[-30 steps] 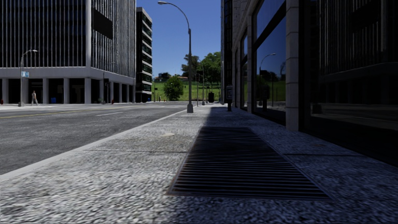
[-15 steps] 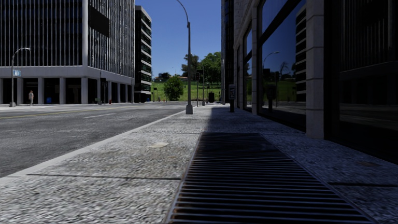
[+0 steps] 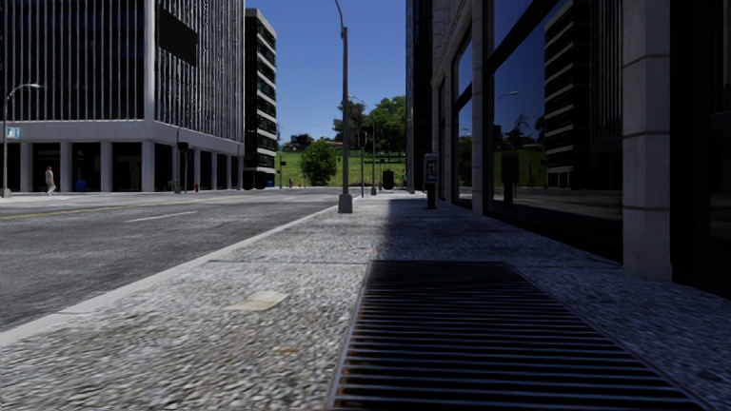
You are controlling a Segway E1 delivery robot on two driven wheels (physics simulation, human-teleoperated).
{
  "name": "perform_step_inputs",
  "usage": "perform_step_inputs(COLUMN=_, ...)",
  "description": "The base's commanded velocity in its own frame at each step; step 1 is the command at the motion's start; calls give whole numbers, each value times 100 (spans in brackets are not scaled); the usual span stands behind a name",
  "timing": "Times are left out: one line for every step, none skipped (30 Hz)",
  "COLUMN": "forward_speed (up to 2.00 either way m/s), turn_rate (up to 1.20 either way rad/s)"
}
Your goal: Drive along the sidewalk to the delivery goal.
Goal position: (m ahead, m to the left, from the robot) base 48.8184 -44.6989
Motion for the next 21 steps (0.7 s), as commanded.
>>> perform_step_inputs(forward_speed=200, turn_rate=-28)
perform_step_inputs(forward_speed=200, turn_rate=-33)
perform_step_inputs(forward_speed=200, turn_rate=-34)
perform_step_inputs(forward_speed=200, turn_rate=-34)
perform_step_inputs(forward_speed=200, turn_rate=-34)
perform_step_inputs(forward_speed=200, turn_rate=-25)
perform_step_inputs(forward_speed=200, turn_rate=0)
perform_step_inputs(forward_speed=200, turn_rate=0)
perform_step_inputs(forward_speed=200, turn_rate=0)
perform_step_inputs(forward_speed=200, turn_rate=0)
perform_step_inputs(forward_speed=200, turn_rate=0)
perform_step_inputs(forward_speed=200, turn_rate=0)
perform_step_inputs(forward_speed=200, turn_rate=0)
perform_step_inputs(forward_speed=200, turn_rate=0)
perform_step_inputs(forward_speed=200, turn_rate=0)
perform_step_inputs(forward_speed=200, turn_rate=0)
perform_step_inputs(forward_speed=200, turn_rate=0)
perform_step_inputs(forward_speed=200, turn_rate=0)
perform_step_inputs(forward_speed=200, turn_rate=0)
perform_step_inputs(forward_speed=200, turn_rate=0)
perform_step_inputs(forward_speed=200, turn_rate=0)
